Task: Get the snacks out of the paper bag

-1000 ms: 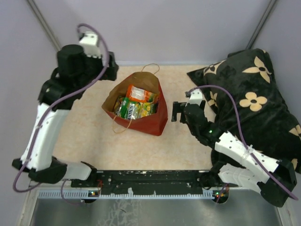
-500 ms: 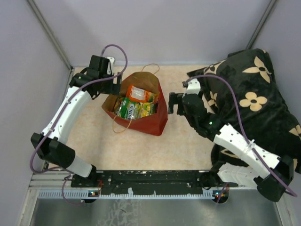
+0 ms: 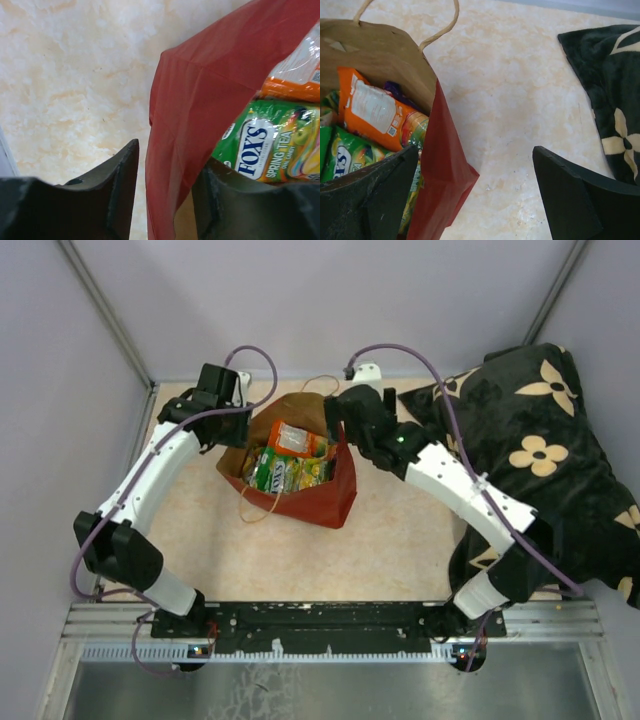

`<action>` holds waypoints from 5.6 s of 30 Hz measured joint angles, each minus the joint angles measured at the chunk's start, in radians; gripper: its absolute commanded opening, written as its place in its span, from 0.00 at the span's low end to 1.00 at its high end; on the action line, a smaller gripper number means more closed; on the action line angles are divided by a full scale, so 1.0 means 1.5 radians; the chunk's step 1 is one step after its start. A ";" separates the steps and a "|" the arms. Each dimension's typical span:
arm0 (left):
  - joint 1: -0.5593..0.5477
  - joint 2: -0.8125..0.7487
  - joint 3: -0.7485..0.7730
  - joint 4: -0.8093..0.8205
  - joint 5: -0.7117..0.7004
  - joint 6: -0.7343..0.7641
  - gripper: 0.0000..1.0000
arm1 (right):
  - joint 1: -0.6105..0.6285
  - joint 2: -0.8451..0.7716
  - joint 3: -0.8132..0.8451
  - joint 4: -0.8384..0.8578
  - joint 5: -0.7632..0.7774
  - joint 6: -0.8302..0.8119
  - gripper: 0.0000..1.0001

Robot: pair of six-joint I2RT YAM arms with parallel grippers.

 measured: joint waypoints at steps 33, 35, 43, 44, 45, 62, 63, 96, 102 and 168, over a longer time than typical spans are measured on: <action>0.120 0.056 0.010 0.004 0.094 -0.015 0.06 | 0.008 0.249 0.243 -0.064 -0.186 -0.138 0.23; 0.106 0.056 0.012 0.004 0.099 -0.010 0.06 | 0.008 0.240 0.220 -0.044 -0.209 -0.148 0.08; 0.045 0.054 0.012 0.006 0.127 -0.006 0.15 | 0.008 0.182 0.137 -0.008 -0.313 -0.200 0.00; 0.045 0.054 0.012 0.008 0.126 -0.008 0.15 | 0.008 0.175 0.132 -0.008 -0.330 -0.206 0.00; 0.046 0.054 0.012 0.011 0.125 -0.011 0.15 | 0.008 0.166 0.122 -0.006 -0.348 -0.212 0.00; 0.016 0.095 0.102 0.031 0.162 -0.032 0.07 | 0.044 -0.004 -0.047 0.009 -0.494 -0.204 0.00; 0.009 0.096 0.102 0.032 0.165 -0.032 0.07 | 0.054 -0.002 -0.047 0.009 -0.490 -0.202 0.00; -0.007 0.081 0.078 0.065 0.199 -0.022 0.09 | -0.202 -0.118 0.057 0.047 -0.468 -0.119 0.00; -0.007 0.081 0.078 0.065 0.203 -0.023 0.09 | -0.241 0.086 0.088 0.071 -0.504 -0.098 0.00; -0.016 0.203 0.229 0.035 0.143 0.002 0.03 | -0.167 -0.307 -0.233 0.162 -0.379 0.174 0.99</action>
